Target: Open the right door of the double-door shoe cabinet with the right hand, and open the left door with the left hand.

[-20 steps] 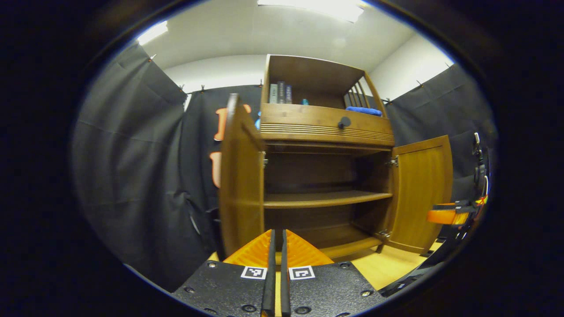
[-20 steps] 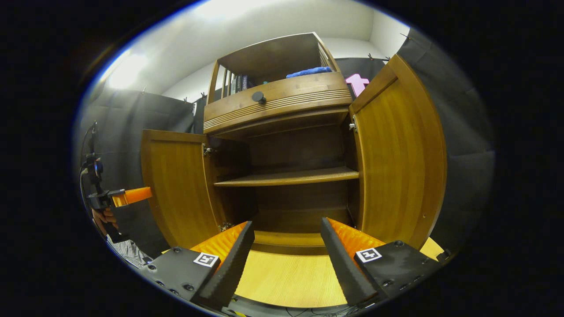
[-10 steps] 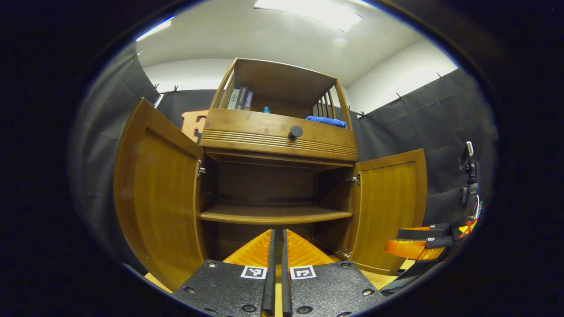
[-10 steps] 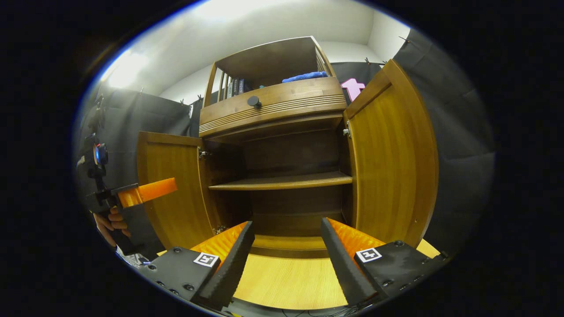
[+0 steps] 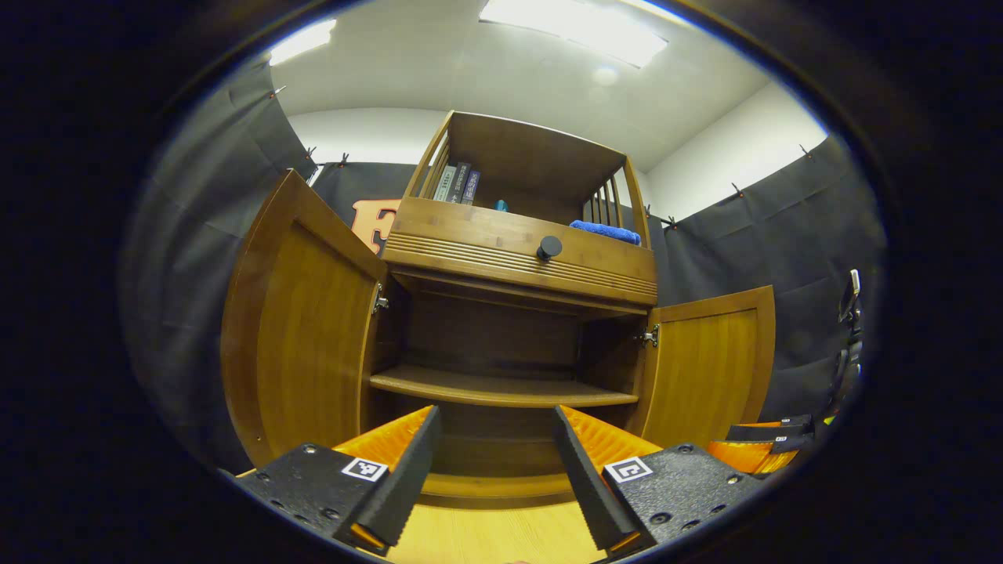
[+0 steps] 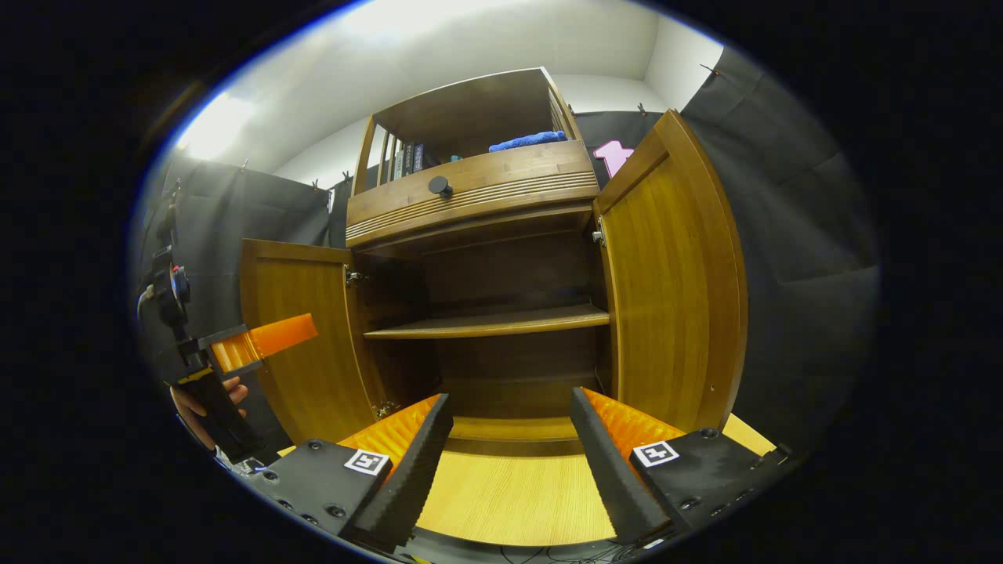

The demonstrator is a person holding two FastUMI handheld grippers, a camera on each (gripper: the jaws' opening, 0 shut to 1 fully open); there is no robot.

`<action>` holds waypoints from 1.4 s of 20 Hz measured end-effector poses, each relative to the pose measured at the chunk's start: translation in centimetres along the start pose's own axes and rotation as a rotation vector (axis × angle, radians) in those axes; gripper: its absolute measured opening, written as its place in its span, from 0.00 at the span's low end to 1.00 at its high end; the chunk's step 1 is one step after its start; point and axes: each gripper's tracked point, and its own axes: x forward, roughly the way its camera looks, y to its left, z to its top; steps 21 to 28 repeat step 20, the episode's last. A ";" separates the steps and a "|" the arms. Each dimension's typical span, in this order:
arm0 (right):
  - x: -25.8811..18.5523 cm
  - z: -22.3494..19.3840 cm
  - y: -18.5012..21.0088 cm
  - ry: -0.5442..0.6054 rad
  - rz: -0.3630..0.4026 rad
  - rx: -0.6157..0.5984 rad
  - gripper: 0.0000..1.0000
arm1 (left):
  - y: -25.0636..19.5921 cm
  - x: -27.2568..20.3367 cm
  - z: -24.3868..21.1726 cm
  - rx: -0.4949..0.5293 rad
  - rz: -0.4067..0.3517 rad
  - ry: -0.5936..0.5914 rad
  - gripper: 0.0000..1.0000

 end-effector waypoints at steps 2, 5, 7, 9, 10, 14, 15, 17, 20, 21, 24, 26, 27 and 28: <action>0.1 -0.1 0.1 0.002 0.001 -0.002 0.98 | 0.1 0.0 -0.2 0.000 0.007 0.007 0.94; 0.2 -0.4 0.4 0.010 0.008 -0.002 0.98 | -0.2 -0.4 0.1 0.004 -0.002 -0.007 0.92; 0.2 -0.5 0.6 0.014 0.010 -0.005 0.89 | -0.1 -0.5 0.6 0.014 0.006 -0.030 0.91; 0.2 -0.5 0.6 0.014 0.010 -0.005 0.89 | -0.2 -0.5 0.8 0.026 0.003 -0.035 0.92; 0.1 -0.6 0.7 0.014 0.011 -0.005 0.89 | -0.3 -0.4 0.6 0.029 0.004 -0.034 0.95; 0.2 -0.5 0.6 0.014 0.007 -0.008 0.89 | -0.4 -0.5 0.4 0.029 0.001 -0.029 0.95; 0.1 -0.5 0.6 0.013 0.006 -0.010 0.89 | -0.3 -0.5 0.4 0.031 0.003 -0.029 0.95; 0.0 -0.4 0.6 0.010 0.004 -0.009 0.89 | -0.2 -0.4 0.5 0.034 0.004 -0.030 0.95; 0.0 -0.5 0.6 0.011 0.005 -0.008 0.98 | -0.4 -0.6 0.2 0.028 -0.007 -0.023 0.95; 0.0 -0.5 0.6 0.011 0.005 -0.008 0.98 | -0.4 -0.6 0.2 0.028 -0.007 -0.023 0.95; 0.0 -0.5 0.6 0.011 0.005 -0.008 0.98 | -0.4 -0.6 0.2 0.028 -0.007 -0.023 0.95; 0.0 -0.5 0.6 0.011 0.005 -0.008 0.98 | -0.4 -0.6 0.2 0.028 -0.007 -0.023 0.95; 0.0 -0.5 0.6 0.011 0.005 -0.008 0.98 | -0.4 -0.6 0.2 0.028 -0.007 -0.023 0.95; 0.0 -0.5 0.6 0.011 0.005 -0.008 0.98 | -0.4 -0.6 0.2 0.028 -0.007 -0.023 0.95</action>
